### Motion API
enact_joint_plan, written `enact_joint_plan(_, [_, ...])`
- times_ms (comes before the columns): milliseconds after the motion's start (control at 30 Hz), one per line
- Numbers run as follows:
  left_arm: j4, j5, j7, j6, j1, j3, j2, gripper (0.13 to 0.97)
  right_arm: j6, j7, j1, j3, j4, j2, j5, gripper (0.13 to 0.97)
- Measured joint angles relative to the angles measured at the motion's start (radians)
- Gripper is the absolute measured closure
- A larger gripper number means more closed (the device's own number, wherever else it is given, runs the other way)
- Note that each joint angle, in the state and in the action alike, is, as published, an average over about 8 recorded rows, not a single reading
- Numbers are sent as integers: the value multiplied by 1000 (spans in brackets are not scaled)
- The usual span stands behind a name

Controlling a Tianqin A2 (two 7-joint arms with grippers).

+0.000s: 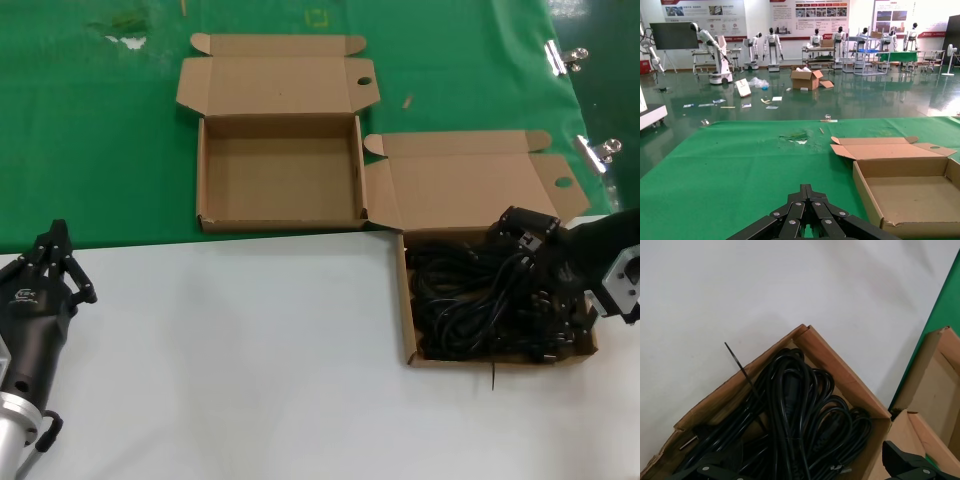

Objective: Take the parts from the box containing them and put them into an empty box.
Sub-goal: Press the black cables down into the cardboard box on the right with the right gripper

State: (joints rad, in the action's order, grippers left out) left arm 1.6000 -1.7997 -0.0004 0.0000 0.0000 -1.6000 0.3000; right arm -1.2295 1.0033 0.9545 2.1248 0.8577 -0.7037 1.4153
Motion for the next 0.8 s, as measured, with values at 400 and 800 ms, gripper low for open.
enact_joint_plan(400, [0, 0, 0, 0, 0, 0, 0, 957, 12, 19, -4, 3, -21, 11, -5, 146])
enact_joint_plan(800, [0, 0, 0, 0, 0, 0, 0, 957, 7, 14, -11, 5, -27, 13, -5, 251])
